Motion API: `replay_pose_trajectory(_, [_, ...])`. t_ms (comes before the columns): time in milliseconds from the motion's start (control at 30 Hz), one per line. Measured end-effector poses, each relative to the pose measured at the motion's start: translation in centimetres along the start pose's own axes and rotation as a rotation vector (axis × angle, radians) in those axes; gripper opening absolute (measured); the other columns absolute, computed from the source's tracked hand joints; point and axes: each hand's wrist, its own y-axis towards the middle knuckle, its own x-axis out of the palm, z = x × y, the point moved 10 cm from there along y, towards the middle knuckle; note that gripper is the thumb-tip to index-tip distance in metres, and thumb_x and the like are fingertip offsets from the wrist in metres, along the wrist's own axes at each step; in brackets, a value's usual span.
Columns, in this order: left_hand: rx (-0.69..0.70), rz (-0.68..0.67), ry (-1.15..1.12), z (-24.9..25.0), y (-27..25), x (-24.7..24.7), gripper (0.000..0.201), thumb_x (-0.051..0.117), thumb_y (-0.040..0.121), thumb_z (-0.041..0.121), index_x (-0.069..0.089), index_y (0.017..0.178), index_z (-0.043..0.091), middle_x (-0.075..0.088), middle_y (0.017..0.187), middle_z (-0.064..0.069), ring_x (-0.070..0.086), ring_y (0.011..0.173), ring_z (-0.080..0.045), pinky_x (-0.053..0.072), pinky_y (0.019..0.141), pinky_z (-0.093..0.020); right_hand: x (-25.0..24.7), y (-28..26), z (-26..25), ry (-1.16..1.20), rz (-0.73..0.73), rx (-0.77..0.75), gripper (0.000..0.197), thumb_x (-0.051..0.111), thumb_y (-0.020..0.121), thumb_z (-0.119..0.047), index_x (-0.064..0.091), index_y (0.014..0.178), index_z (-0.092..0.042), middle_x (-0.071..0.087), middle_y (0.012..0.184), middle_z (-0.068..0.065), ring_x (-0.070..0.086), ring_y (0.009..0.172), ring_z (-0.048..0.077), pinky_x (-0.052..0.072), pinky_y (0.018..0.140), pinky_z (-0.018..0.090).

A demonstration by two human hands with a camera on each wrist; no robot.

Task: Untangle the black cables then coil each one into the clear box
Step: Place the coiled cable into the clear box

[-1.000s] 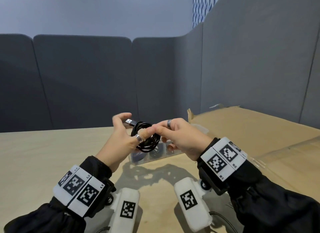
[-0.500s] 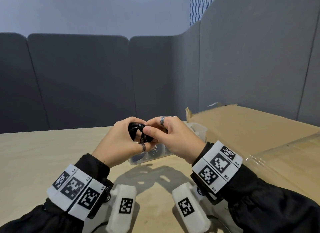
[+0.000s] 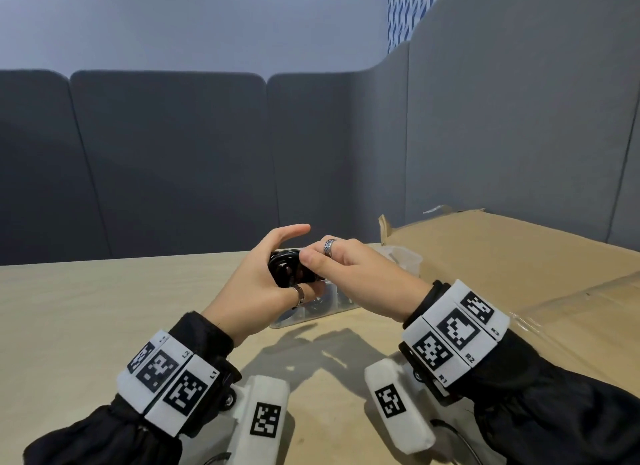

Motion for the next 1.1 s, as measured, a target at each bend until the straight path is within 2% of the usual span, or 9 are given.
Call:
replay_pose_trajectory(200, [0.009,0.078,0.075,0.4,0.1,-0.3,0.064,0.058,0.073,-0.017,0.048,0.123,0.021,0.065,0.061,0.009,0.054,0.046,-0.001,0.041,0.044,-0.013,0.6,0.0,0.0,0.043,0.05,0.027,0.035,0.052,0.094,-0.037,0.066,0.094,-0.004,0.069,0.085,0.004,0.063,0.083,0.018,0.049,0.087,0.044])
replay_pose_trajectory(333, [0.016,0.099,0.171,1.1,0.0,-0.4,0.068,0.054,0.07,-0.014,0.044,0.125,0.025,0.066,0.072,0.0,0.059,0.054,-0.016,0.052,0.054,-0.03,-0.7,-0.2,0.4,0.09,0.212,0.048,0.025,0.065,0.087,-0.034,0.063,0.102,-0.014,0.067,0.073,-0.006,0.062,0.072,0.007,0.05,0.074,0.026])
replay_pose_trajectory(400, [0.016,0.093,0.21,1.4,0.0,-0.3,0.07,0.056,0.071,-0.01,0.039,0.128,0.027,0.066,0.074,-0.004,0.063,0.064,-0.024,0.054,0.062,-0.037,-0.9,-0.2,0.2,0.085,0.232,0.043,0.019,0.067,0.086,-0.029,0.065,0.097,-0.014,0.071,0.08,-0.001,0.066,0.075,0.011,0.053,0.075,0.029])
replay_pose_trajectory(500, [0.017,0.111,0.198,1.4,0.2,-0.3,0.071,0.058,0.073,-0.005,0.034,0.131,0.025,0.069,0.083,-0.005,0.067,0.071,-0.016,0.054,0.064,-0.034,-1.0,0.0,0.1,0.044,0.217,0.053,0.017,0.065,0.087,-0.027,0.069,0.097,-0.016,0.072,0.086,0.001,0.065,0.073,0.012,0.055,0.076,0.032])
replay_pose_trajectory(600, [0.009,0.088,0.175,1.9,1.7,0.5,0.071,0.064,0.076,-0.001,0.031,0.134,0.023,0.065,0.084,0.001,0.06,0.056,0.001,0.045,0.052,-0.015,-2.7,1.6,0.1,-0.038,0.115,0.105,0.011,0.062,0.089,-0.024,0.069,0.093,-0.016,0.068,0.071,-0.001,0.056,0.052,0.006,0.045,0.054,0.019])
replay_pose_trajectory(800, [-0.195,-0.031,-0.153,0.6,6.5,2.7,0.05,0.059,0.091,0.025,0.039,0.135,0.012,0.058,0.107,-0.01,0.062,0.077,-0.017,0.052,0.063,-0.03,-11.0,5.1,4.4,-0.248,0.091,0.303,0.016,0.057,0.093,-0.017,0.067,0.098,-0.007,0.063,0.065,0.008,0.061,0.053,0.018,0.046,0.04,0.018])
replay_pose_trajectory(900, [-0.217,-0.123,0.198,-1.5,7.7,4.1,0.036,0.054,0.094,0.021,0.051,0.127,0.007,0.063,0.102,-0.006,0.058,0.077,-0.011,0.046,0.069,-0.018,-14.5,5.7,8.3,-0.392,0.201,0.412,0.016,0.062,0.089,-0.016,0.07,0.099,-0.006,0.065,0.066,0.006,0.059,0.04,0.007,0.057,0.058,0.029])
replay_pose_trajectory(1000, [-0.269,-0.289,0.59,-5.3,7.5,5.6,0.027,0.053,0.094,0.017,0.061,0.12,0.015,0.066,0.114,-0.003,0.06,0.099,-0.014,0.042,0.081,-0.016,-15.3,6.2,11.4,-0.56,0.2,0.486,0.021,0.064,0.088,-0.017,0.071,0.104,-0.005,0.072,0.094,0.015,0.067,0.075,0.021,0.055,0.085,0.037])
replay_pose_trajectory(1100, [-0.31,-0.296,0.639,-7.0,7.4,5.3,0.024,0.055,0.092,0.012,0.069,0.11,0.019,0.068,0.112,-0.002,0.061,0.102,-0.016,0.044,0.085,-0.021,-14.5,7.1,14.5,-0.705,0.111,0.555,0.023,0.066,0.086,-0.02,0.069,0.104,-0.006,0.07,0.104,0.013,0.067,0.096,0.031,0.053,0.088,0.036])
